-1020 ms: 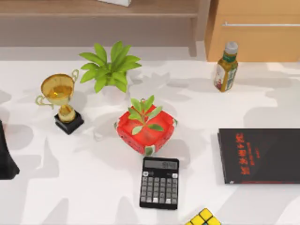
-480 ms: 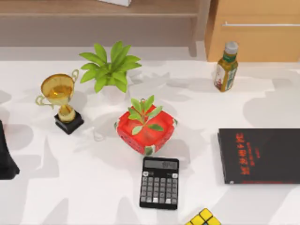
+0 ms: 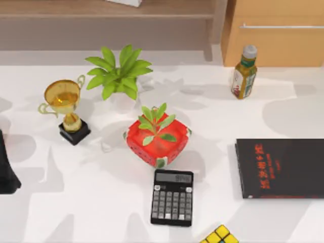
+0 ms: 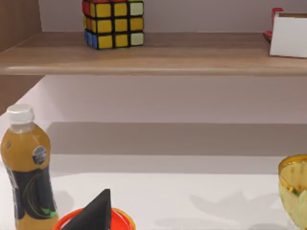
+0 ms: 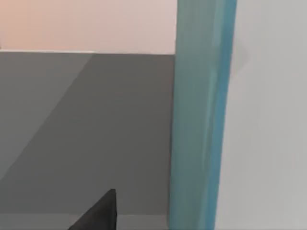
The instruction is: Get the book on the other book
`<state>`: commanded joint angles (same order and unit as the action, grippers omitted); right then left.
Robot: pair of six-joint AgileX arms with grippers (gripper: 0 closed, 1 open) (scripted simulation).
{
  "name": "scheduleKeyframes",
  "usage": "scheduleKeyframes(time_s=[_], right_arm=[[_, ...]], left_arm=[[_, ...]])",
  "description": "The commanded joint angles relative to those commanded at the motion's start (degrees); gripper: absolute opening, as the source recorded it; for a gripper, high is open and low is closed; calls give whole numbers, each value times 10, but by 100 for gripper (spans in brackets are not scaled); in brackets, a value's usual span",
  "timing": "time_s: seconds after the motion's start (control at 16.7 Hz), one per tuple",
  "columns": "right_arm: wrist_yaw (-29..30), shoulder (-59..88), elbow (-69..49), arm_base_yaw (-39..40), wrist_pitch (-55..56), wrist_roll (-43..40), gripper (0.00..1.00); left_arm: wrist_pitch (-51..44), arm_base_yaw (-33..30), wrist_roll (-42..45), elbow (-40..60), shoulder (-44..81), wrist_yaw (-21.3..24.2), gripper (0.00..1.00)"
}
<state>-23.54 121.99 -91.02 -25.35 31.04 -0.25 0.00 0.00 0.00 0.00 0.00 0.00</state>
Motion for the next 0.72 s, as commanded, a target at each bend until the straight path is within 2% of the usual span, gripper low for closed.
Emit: scheduleKeyframes(time_s=[0.66, 0.72], right_arm=[[0, 0, 0, 0, 0, 0, 2], [0, 0, 0, 0, 0, 0, 0]], left_arm=[[0, 0, 0, 0, 0, 0, 100], [0, 0, 0, 0, 0, 0, 100]])
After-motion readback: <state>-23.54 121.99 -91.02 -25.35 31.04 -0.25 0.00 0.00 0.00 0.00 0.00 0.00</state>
